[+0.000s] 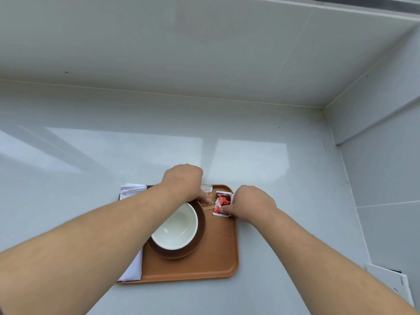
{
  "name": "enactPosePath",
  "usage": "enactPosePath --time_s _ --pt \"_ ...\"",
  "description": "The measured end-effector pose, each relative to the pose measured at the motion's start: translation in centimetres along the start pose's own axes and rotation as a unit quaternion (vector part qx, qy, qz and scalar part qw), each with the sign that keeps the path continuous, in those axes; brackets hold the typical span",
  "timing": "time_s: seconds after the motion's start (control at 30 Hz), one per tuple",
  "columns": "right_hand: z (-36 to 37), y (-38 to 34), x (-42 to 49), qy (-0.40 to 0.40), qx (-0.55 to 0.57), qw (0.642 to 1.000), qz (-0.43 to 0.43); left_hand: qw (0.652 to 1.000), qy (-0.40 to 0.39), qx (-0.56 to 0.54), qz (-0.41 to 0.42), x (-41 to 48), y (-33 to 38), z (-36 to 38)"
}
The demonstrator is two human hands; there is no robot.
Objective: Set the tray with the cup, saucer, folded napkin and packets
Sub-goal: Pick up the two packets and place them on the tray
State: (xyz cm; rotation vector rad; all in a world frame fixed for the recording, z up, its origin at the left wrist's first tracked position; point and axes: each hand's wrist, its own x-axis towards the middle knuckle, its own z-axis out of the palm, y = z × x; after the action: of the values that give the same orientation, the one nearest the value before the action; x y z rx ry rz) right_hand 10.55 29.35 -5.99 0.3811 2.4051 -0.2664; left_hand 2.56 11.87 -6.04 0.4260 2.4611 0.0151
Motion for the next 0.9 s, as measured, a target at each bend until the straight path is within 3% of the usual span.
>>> enactPosePath --time_s 0.27,0.9 --pt "-0.2 0.4 0.7 0.006 0.030 0.999 0.019 0.999 -0.028 0.031 -0.008 0.3 0.4 -0.7" --pt "-0.1 0.6 0.8 0.020 -0.001 1.000 -0.013 1.000 0.014 0.008 -0.002 -0.1 -0.1 -0.2"
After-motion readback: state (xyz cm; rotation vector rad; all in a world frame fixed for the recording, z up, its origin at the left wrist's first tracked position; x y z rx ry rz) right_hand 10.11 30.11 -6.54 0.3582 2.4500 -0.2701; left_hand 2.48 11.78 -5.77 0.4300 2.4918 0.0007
